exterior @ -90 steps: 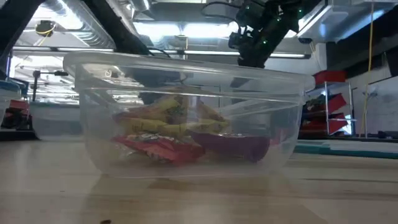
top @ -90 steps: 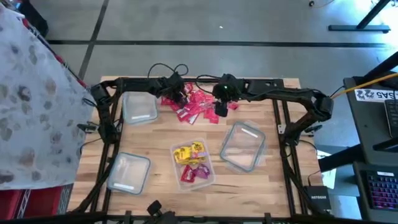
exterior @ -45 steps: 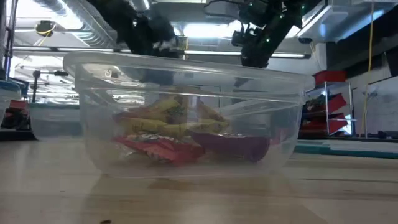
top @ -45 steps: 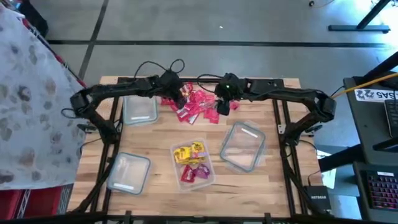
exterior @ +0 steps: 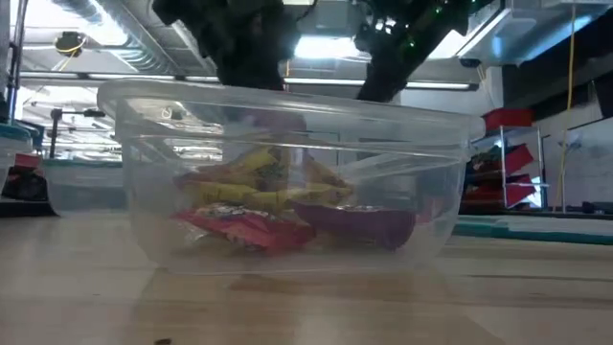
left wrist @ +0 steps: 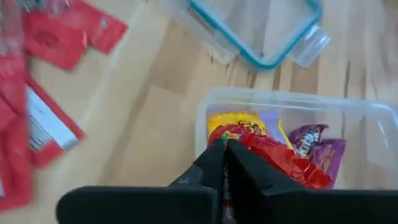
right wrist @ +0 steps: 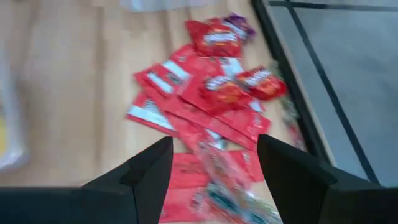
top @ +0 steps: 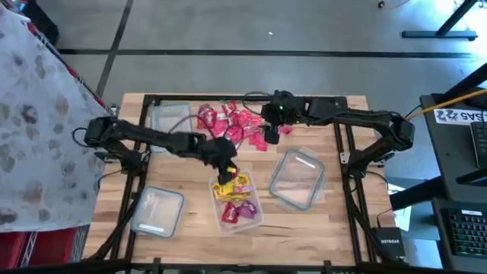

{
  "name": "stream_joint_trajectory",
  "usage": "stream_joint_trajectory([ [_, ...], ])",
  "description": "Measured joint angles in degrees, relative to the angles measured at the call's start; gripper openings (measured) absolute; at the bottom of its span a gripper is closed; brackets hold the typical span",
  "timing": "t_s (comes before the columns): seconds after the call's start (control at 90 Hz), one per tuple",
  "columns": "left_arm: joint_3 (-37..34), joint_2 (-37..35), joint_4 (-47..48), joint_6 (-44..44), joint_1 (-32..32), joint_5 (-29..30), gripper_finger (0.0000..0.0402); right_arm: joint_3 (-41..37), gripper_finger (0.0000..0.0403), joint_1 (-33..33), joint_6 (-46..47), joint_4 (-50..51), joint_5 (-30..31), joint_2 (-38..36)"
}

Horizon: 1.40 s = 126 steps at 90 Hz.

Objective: Sort candy
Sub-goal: Put the red candy into the right transparent bin

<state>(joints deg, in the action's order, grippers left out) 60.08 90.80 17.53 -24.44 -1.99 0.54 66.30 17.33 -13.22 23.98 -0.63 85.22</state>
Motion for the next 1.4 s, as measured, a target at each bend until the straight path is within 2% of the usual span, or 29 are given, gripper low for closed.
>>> stream_joint_trajectory([
  [0.256, -1.0, 5.2, -2.4, -15.0, -6.3, 2.3, 0.0000, 0.0, 0.0222, -7.6, -0.5, 0.0, 3.0, 0.0],
  [0.467, -1.0, 6.3, -7.4, -24.6, -14.2, 11.3, 0.0000, 0.0, 0.0222, -9.6, -3.7, 0.6, 2.9, 0.0],
  [0.622, -1.0, 6.3, -8.0, -30.7, -19.1, 17.4, 0.0000, 0.0, 0.0222, -9.5, -5.5, 0.6, 0.2, 0.0],
  [0.878, -1.0, 8.2, -13.4, -34.6, -25.2, 18.1, 0.0000, 0.0, 0.0222, -9.5, -6.9, 0.2, -2.1, 0.0],
  [1.044, -1.0, 10.4, -12.6, -39.3, -27.5, 18.9, 0.0002, 0.0, 0.0222, -9.5, -7.1, 0.2, -3.0, 0.0],
  [1.244, -1.0, 11.8, -11.8, -41.6, -27.2, 20.1, 0.0052, 0.0, 0.0222, -9.5, -7.8, 0.5, -3.1, 0.0],
  [1.4, -0.9, 11.2, -10.6, -41.6, -25.8, 17.5, 0.0099, 0.0, 0.0222, -9.5, -7.9, 3.0, -3.1, 0.0],
])
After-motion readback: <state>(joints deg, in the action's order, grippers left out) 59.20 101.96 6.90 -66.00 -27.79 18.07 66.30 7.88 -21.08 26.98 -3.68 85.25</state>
